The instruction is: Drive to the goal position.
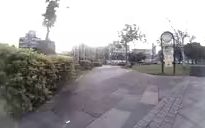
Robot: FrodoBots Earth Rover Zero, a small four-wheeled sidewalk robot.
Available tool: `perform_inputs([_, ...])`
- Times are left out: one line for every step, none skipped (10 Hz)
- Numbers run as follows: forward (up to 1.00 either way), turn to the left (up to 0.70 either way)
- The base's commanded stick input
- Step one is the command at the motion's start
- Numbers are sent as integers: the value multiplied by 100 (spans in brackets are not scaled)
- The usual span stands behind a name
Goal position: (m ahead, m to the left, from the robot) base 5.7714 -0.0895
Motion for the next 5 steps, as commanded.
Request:
perform_inputs([100,-32])
perform_inputs([100,-1])
perform_inputs([100,0])
perform_inputs([100,0])
perform_inputs([100,0])
